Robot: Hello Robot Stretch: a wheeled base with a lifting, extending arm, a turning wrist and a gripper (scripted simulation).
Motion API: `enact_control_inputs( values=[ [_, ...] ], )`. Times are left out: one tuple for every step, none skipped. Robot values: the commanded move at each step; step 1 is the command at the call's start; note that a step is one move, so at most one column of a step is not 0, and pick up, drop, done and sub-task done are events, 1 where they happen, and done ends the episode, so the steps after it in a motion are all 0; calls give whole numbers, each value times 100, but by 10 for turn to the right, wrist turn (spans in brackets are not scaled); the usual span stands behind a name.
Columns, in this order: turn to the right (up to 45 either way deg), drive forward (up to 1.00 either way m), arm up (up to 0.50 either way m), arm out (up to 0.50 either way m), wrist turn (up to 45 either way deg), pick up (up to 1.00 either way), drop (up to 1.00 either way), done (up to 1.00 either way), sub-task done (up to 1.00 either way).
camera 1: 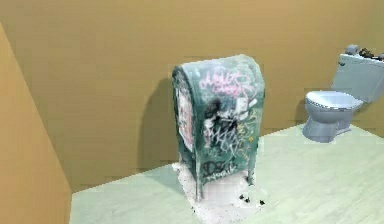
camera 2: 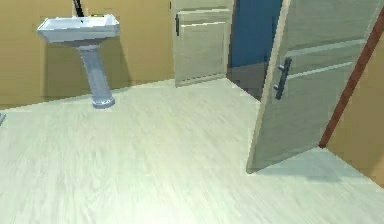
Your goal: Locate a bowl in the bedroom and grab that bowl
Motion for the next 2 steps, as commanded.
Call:
enact_control_inputs(
  values=[
    [-450,0,0,0,0,0,0,0,0],
    [-450,0,0,0,0,0,0,0,0]
  ],
)
